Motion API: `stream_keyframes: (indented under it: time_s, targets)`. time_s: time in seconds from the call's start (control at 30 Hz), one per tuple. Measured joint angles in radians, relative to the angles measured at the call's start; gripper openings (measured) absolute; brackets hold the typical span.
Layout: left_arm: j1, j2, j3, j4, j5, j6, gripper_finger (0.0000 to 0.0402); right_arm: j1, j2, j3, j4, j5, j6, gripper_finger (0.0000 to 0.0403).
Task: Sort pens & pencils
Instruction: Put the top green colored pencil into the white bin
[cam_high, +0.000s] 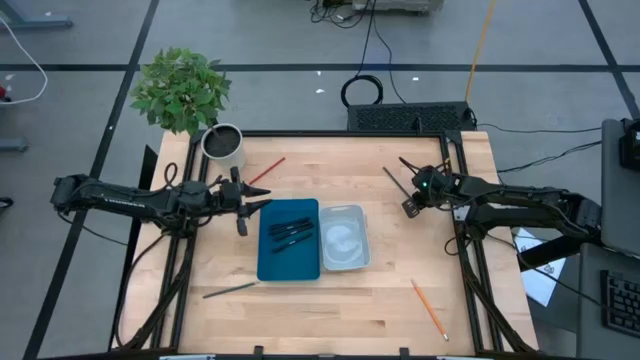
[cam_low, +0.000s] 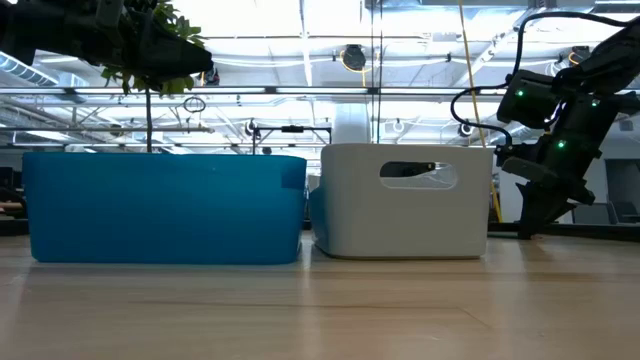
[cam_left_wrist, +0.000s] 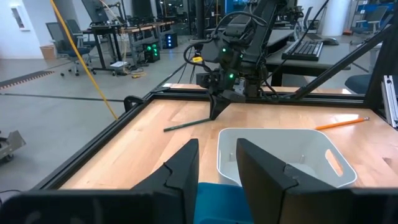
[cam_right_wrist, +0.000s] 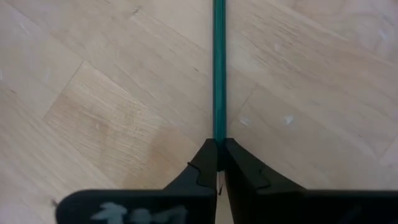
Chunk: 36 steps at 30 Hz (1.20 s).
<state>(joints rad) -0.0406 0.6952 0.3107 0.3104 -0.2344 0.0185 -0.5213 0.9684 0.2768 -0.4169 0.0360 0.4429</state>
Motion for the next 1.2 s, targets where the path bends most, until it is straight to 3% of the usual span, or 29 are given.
stream_keyframes:
  time_s: [0.6, 1.2]
  targets:
    - [0.0, 0.0, 0.0, 0.0, 0.0, 0.0, 0.0113, 0.043, -0.158, -0.005, 0.037, 0.005, -0.025, 0.0004]
    - [0.0, 0.0, 0.0, 0.0, 0.0, 0.0, 0.0113, 0.09, -0.173, -0.002, 0.074, 0.02, -0.045, 0.0001]
